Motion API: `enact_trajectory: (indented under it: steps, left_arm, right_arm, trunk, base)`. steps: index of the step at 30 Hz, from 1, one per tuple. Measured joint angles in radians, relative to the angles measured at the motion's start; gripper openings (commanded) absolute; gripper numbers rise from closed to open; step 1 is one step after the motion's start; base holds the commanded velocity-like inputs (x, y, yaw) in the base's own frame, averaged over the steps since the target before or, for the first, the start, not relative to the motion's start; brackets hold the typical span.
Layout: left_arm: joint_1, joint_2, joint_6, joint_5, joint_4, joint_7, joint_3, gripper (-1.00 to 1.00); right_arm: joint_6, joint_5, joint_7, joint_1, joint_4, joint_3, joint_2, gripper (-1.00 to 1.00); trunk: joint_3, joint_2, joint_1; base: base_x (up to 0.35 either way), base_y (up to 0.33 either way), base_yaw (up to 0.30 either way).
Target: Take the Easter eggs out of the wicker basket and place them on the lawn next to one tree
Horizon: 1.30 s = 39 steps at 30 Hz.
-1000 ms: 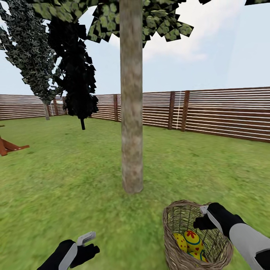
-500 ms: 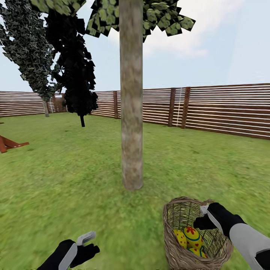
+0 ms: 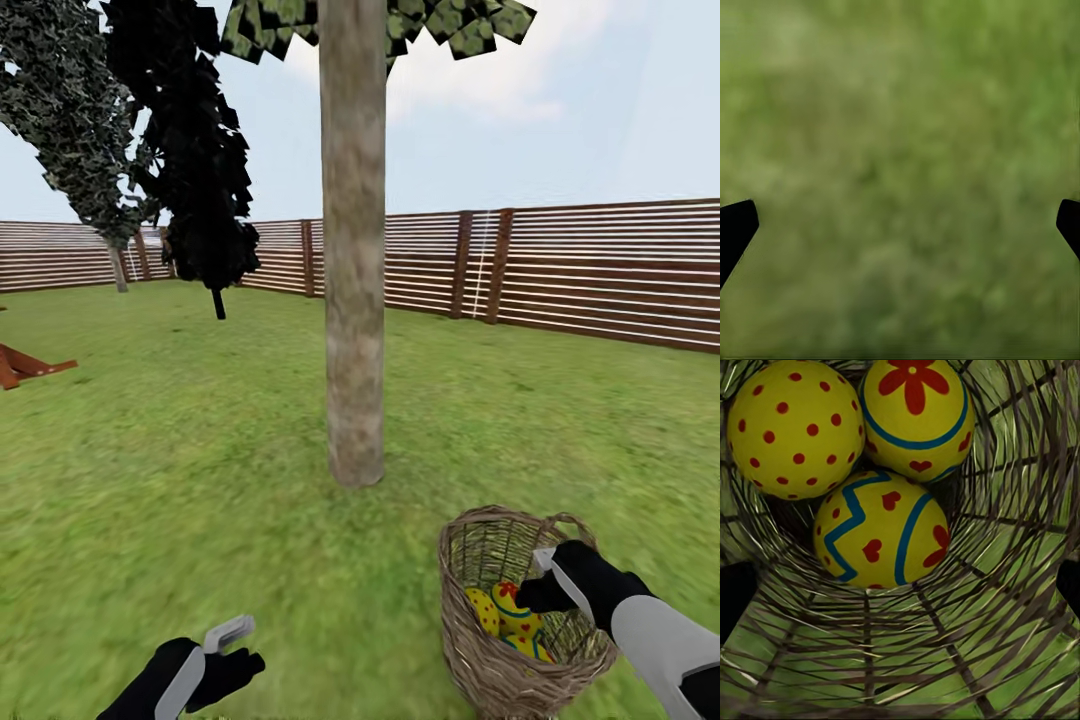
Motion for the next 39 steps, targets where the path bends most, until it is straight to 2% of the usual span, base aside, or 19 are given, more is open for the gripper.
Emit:
enact_trajectory:
  steps: [7,16,39]
  left_arm:
    - [0.000,-0.001,0.000,0.001,-0.007,0.000,-0.002,1.00]
    - [0.000,-0.002,0.000,-0.001,-0.007,0.000,-0.003,1.00]
    - [0.000,-0.002,0.000,0.001,-0.008,0.000,-0.002,1.00]
  right_arm:
    - [-0.002,-0.001,0.000,0.000,0.000,0.019,0.008,1.00]
    - [-0.004,-0.001,0.001,0.000,0.000,0.020,0.008,1.00]
    - [-0.004,-0.001,0.001,0.000,0.000,0.021,0.012,1.00]
  trunk:
    - [-0.027,-0.002,0.003]
    - [-0.062,-0.004,0.007]
    - [-0.151,-0.009,0.017]
  base:
    - [0.018,0.014,0.000]
    - [0.243,0.000,0.000]
    - [0.006,0.000,0.000]
